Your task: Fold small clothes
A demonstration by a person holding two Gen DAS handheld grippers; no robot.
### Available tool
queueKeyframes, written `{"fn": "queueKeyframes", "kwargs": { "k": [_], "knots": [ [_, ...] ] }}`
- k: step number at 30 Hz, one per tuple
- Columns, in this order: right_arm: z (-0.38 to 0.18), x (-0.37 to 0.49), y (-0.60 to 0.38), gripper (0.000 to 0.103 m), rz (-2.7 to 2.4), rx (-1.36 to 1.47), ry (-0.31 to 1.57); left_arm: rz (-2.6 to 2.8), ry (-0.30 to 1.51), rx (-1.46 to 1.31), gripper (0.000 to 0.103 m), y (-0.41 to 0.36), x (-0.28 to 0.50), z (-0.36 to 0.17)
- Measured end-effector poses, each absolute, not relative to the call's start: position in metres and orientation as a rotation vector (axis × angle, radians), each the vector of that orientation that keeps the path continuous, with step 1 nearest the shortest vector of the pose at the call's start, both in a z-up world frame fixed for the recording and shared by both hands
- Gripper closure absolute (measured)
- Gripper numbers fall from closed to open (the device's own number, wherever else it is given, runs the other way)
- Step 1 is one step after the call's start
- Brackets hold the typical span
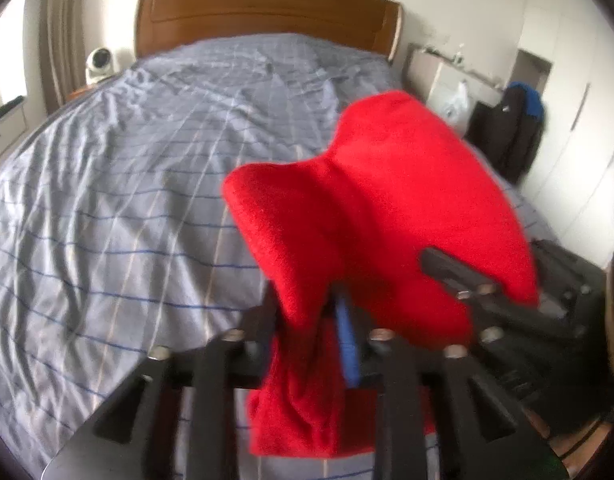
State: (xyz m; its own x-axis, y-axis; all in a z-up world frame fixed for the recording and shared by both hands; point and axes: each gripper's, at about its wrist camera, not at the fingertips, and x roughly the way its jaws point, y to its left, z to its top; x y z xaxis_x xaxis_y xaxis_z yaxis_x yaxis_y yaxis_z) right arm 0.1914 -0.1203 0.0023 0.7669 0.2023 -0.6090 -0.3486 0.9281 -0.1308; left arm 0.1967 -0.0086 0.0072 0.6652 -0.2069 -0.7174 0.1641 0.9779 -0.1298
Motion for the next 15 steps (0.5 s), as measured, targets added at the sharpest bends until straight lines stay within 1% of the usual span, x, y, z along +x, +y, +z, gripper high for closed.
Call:
{"fn": "queueKeyframes", "kwargs": {
  "k": [1, 2, 3, 4, 5, 8, 10, 15],
  "knots": [
    [0.002, 0.197, -0.131, 0.062, 0.312, -0.189, 0.667, -0.180, 0.828, -0.041, 0.045, -0.011, 0.198, 0.001],
    [-0.002, 0.199, -0.141, 0.054, 0.315, -0.156, 0.702, -0.134, 0.830, -0.017, 0.032, -0.009, 0.189, -0.008],
    [-0.007, 0.200, -0.150, 0.029, 0.301, -0.134, 0.739, -0.097, 0.816, 0.006, 0.028, -0.006, 0.174, -0.014],
    [-0.014, 0.195, -0.166, 0.005, 0.253, -0.121, 0.769, -0.076, 0.797, 0.023, 0.021, -0.004, 0.162, -0.017],
    [-0.018, 0.186, -0.176, 0.000, 0.224, -0.123, 0.768, -0.050, 0.768, 0.045, 0.014, -0.001, 0.142, -0.020],
    [-0.032, 0.148, -0.204, 0.001, 0.166, -0.172, 0.783, 0.018, 0.686, 0.105, 0.002, 0.004, 0.087, -0.024],
    [-0.043, 0.118, -0.220, 0.001, 0.144, -0.176, 0.812, 0.033, 0.655, 0.148, 0.001, 0.001, 0.059, -0.023],
    [-0.051, 0.040, -0.245, 0.001, 0.183, -0.122, 0.836, 0.066, 0.697, 0.214, 0.001, -0.011, 0.007, -0.020]
  ]
}}
